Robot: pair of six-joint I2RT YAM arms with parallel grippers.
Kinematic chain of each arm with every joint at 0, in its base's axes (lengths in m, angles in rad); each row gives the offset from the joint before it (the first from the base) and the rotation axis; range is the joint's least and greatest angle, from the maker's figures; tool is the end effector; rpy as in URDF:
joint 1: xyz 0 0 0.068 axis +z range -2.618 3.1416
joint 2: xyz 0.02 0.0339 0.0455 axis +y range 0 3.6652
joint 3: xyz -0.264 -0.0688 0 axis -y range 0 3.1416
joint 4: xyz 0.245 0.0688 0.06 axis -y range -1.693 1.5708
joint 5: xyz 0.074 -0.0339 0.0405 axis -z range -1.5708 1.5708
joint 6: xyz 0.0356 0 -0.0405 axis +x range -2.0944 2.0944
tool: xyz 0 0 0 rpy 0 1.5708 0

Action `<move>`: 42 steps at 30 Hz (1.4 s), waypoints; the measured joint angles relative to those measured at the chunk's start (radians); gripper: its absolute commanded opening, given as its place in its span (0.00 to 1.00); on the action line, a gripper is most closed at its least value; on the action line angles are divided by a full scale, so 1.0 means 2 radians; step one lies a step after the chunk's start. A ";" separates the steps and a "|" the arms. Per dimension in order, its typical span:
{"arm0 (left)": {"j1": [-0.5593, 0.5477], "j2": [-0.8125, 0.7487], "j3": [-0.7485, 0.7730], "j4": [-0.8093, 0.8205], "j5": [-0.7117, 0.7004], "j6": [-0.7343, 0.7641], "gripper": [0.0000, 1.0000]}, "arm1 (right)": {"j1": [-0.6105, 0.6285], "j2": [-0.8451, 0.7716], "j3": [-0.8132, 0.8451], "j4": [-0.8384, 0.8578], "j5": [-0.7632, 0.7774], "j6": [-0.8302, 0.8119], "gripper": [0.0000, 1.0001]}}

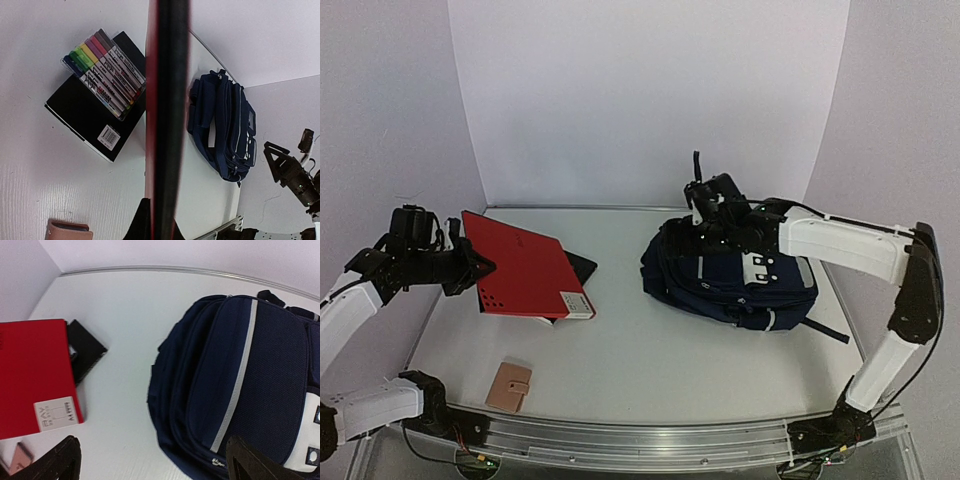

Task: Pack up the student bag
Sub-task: Place the files in the student bag.

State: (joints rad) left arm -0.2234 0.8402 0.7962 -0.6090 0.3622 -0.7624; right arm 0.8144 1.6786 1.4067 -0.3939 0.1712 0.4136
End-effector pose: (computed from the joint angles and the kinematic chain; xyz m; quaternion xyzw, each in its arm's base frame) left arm 0.1693 -0.0514 0.2941 -0.1579 0.8713 -0.3484 0.3074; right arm 0.2695 0.2768 0.3006 -0.1417 0.8856 0.1881 0.4003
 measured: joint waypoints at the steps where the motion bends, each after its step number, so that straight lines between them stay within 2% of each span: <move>1: 0.000 0.000 0.000 0.000 0.000 -0.001 0.00 | 0.000 0.024 0.014 -0.008 0.019 -0.004 0.98; 7: 0.000 -0.003 -0.012 0.008 0.006 -0.008 0.00 | 0.003 0.139 0.088 -0.049 0.100 -0.025 0.98; 14: 0.000 -0.016 -0.028 0.014 0.019 -0.012 0.00 | 0.015 0.225 0.152 -0.070 0.149 -0.042 0.98; 15: 0.000 -0.019 -0.030 0.013 0.021 -0.012 0.00 | 0.017 0.234 0.158 -0.073 0.157 -0.042 0.94; 18: 0.000 -0.028 -0.034 0.012 0.025 -0.012 0.00 | 0.020 0.253 0.167 -0.080 0.185 -0.036 0.69; 23: 0.000 -0.040 -0.034 0.007 0.031 -0.012 0.00 | 0.021 0.260 0.167 -0.091 0.219 -0.025 0.19; 25: 0.000 -0.042 -0.034 0.007 0.036 -0.012 0.00 | 0.022 0.260 0.167 -0.089 0.224 -0.019 0.03; 26: 0.000 -0.042 -0.034 0.008 0.041 -0.012 0.00 | 0.022 0.259 0.167 -0.090 0.225 -0.017 0.00; 31: 0.000 -0.043 -0.041 0.023 0.081 -0.012 0.00 | 0.019 0.223 0.158 -0.097 0.190 -0.008 0.00; 38: 0.000 -0.033 -0.042 0.076 0.177 -0.037 0.00 | 0.010 0.080 0.099 -0.085 0.068 -0.009 0.00; 42: 0.000 -0.024 -0.043 0.130 0.224 -0.084 0.00 | 0.016 0.030 0.082 -0.071 0.017 0.000 0.00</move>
State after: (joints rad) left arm -0.2234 0.7927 0.7109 -0.3484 0.8111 -0.9298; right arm 0.8457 1.7377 1.5704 -0.5363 0.2051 0.4134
